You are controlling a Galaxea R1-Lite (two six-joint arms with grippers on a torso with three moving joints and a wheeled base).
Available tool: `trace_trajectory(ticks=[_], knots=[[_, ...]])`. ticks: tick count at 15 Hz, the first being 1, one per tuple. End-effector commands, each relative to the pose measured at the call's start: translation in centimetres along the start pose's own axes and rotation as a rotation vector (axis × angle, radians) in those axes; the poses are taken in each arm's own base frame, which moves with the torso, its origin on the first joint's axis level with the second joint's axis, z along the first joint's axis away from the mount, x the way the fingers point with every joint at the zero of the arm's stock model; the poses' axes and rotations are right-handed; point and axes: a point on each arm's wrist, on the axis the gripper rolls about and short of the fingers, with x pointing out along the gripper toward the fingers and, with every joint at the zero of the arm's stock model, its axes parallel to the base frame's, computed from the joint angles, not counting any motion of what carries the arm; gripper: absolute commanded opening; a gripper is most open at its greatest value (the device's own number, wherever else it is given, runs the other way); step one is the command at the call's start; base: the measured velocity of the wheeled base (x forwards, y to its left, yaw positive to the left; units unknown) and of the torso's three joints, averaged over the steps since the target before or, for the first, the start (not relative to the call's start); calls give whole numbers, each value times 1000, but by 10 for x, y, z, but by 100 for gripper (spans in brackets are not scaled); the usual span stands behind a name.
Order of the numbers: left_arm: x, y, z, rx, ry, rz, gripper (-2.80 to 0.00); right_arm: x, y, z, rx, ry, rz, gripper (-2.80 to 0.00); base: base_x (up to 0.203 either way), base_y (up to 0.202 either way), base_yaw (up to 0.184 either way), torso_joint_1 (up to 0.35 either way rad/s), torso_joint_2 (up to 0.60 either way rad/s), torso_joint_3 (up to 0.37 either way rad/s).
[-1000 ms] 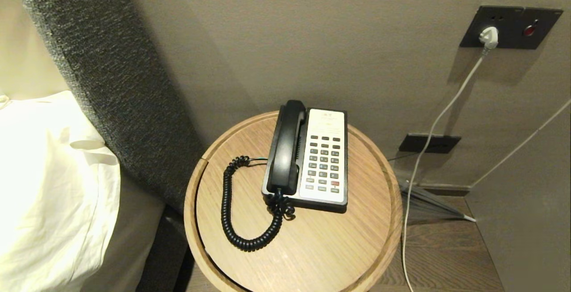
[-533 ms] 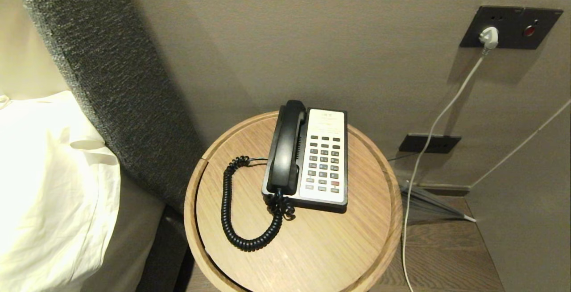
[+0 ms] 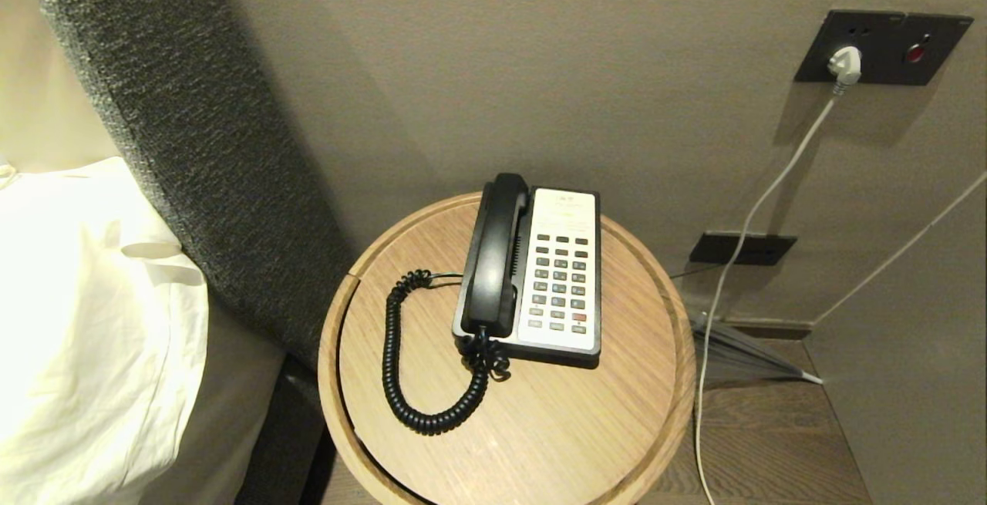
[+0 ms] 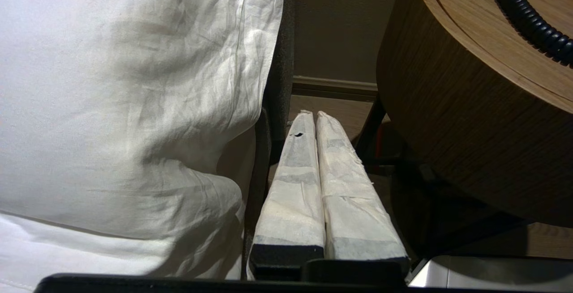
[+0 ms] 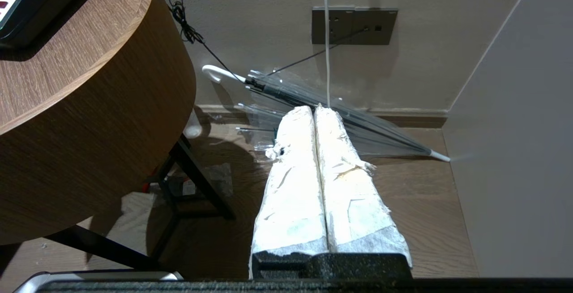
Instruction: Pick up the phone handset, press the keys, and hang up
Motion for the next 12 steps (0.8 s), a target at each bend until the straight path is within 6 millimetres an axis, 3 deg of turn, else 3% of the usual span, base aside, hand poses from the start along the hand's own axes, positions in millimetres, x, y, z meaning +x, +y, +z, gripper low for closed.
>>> trace_trajectory(ticks=[1,12], knots=[[0,0,0,1,2,1,-280,1,0,-4,0,13,0,-280,0,0,0,0,0,0],[0,0,0,-3,-1,0,-280,1,0,-4,0,13,0,-280,0,0,0,0,0,0]])
